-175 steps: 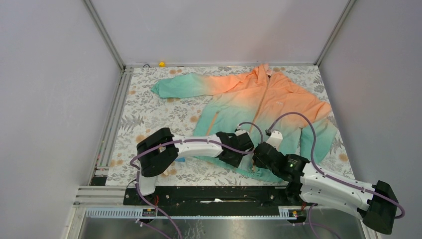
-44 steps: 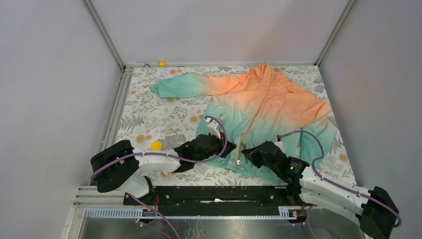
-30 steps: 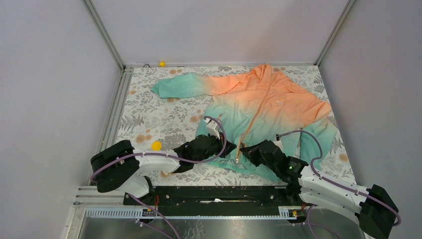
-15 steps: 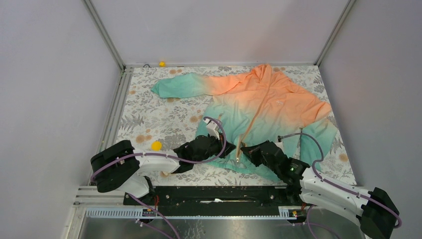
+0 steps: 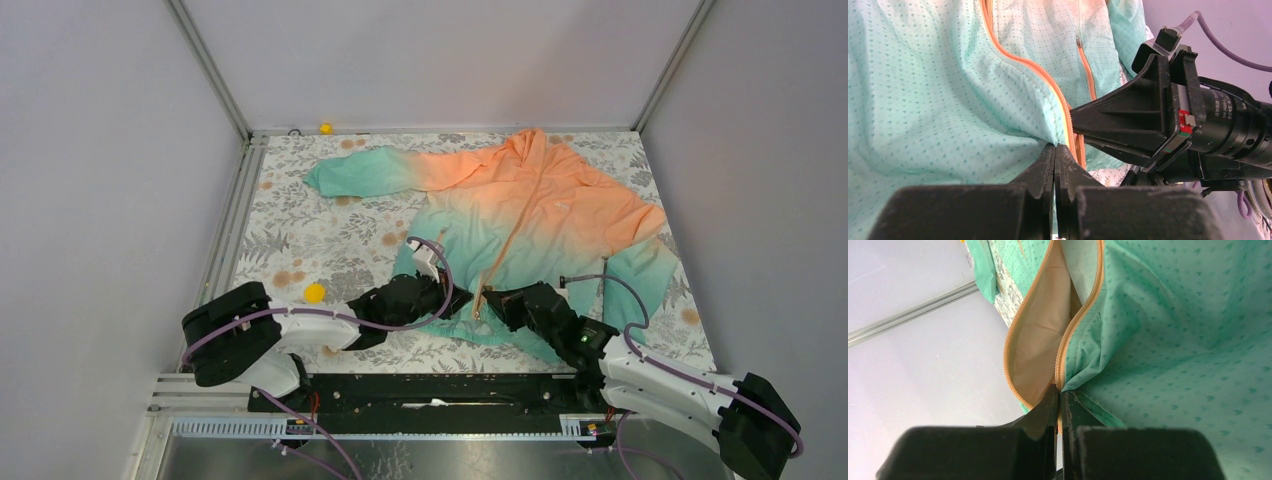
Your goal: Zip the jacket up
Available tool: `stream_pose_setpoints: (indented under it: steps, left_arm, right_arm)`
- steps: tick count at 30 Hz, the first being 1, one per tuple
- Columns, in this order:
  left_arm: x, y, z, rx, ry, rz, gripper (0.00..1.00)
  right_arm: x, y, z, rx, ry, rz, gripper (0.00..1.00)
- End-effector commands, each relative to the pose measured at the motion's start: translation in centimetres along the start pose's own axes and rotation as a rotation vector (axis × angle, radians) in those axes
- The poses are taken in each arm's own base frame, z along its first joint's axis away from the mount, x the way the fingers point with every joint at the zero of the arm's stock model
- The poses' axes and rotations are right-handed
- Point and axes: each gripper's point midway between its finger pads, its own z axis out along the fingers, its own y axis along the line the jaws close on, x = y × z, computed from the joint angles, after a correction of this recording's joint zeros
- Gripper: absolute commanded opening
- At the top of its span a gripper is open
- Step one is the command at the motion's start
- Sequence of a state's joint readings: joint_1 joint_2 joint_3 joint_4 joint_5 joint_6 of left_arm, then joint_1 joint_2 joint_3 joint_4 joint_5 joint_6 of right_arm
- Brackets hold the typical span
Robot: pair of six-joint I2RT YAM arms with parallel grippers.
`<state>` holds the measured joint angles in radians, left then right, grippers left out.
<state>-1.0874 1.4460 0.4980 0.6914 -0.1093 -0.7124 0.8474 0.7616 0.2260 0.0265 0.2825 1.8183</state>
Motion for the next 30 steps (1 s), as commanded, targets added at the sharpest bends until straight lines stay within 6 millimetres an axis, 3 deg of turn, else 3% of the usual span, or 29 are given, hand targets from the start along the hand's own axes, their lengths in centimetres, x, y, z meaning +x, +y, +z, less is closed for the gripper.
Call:
stream_pose_setpoints:
  steps: [1, 6, 11, 12, 13, 15, 17, 19, 25, 30]
  left_arm:
    - [-2.6, -1.8, -0.4, 0.053, -0.108, 0.001, 0.0]
    - [-3.4, -2.1, -0.5, 0.054, -0.144, -0.008, 0.0]
    - [-2.3, -0.6, -0.4, -0.046, -0.047, -0.021, 0.0]
    - [-1.6, -0.3, -0.5, -0.051, -0.017, -0.01, 0.07]
    - [-1.1, -0.2, -0.8, -0.049, 0.004, -0.006, 0.25]
    - [-0.4, 0.2, -1.6, -0.047, 0.027, -0.006, 0.51]
    - [-0.3, -0.2, -2.5, -0.02, 0.038, -0.007, 0.66]
    - [-0.4, -1.2, -3.1, 0.017, 0.054, -0.012, 0.75]
    - [0.2, -5.6, -2.6, 0.192, 0.145, -0.023, 0.78]
    - [2.5, -6.3, -0.7, 0.202, 0.231, -0.023, 0.67]
  right_arm:
    - [0.3, 1.5, 0.0, -0.033, 0.017, 0.101, 0.0]
    - [0.1, 1.1, 0.1, -0.03, 0.013, 0.095, 0.0]
    - [-0.4, -0.1, -0.1, -0.029, 0.009, -0.119, 0.0]
    - [-0.5, -0.3, -0.2, -0.03, 0.009, -0.164, 0.0]
    - [-0.4, -0.5, -0.3, -0.032, 0.016, -0.218, 0.0]
    - [-0.5, -1.1, -0.5, -0.004, 0.021, -0.279, 0.0]
    - [-0.5, -1.5, -0.7, 0.01, 0.03, -0.332, 0.0]
    - [-0.4, -1.1, -1.0, -0.002, 0.032, -0.366, 0.0]
    - [-0.3, 0.7, -1.6, -0.043, 0.026, -0.416, 0.0]
    - [0.0, 1.5, -1.9, -0.065, 0.034, -0.4, 0.0]
